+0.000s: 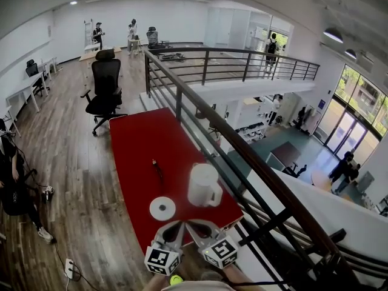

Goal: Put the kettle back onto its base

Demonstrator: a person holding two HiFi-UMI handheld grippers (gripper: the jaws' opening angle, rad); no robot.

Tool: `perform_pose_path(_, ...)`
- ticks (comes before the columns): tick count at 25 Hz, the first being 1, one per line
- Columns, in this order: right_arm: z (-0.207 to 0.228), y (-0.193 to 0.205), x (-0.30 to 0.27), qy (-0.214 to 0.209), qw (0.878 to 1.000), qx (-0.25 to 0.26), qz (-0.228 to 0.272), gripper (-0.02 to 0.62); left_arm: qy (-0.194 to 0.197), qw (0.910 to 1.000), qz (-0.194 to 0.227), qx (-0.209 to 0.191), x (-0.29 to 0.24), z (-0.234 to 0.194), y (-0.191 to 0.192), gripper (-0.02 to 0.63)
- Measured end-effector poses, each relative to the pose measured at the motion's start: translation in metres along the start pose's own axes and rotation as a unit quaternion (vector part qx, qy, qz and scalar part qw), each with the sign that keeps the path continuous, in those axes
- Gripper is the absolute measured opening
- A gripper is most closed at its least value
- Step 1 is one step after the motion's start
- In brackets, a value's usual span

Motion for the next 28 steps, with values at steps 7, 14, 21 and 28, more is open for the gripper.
perform_pose_path(7, 0.025, 0.003, -0.011, -0.005, 1.0, -0.007, 0.0, 0.003, -0.012, 0.9999, 0.006, -0.008, -0.024, -0.008, -0.002, -0.009)
perform_pose_path(14, 0.048, 0.013, -0.019, -0.029, 1.0, -0.006, -0.008, 0.003, -0.044, 0.9989, 0.005, -0.014, -0.046, -0.012, 0.004, -0.009)
perform_pose_path(21, 0.065, 0.034, -0.025, -0.039, 0.999, 0.0, -0.029, 0.005, -0.074, 0.9968, -0.029, -0.012, -0.067, -0.016, 0.02, -0.008)
perform_pose_path(28, 0.102, 0.062, -0.023, -0.009, 0.999, -0.003, -0.047, 0.044, -0.068, 0.9969, -0.039, -0.005, -0.102, -0.015, 0.04, -0.008)
Point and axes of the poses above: the fingertips, and each gripper's own axes: x backward along the fingers, z to its right, y out of its underside, the point moved 6 cm from there along x, backward along the fingers, and after that the axes turned 8 degrees about x, right-handed, at the moved point
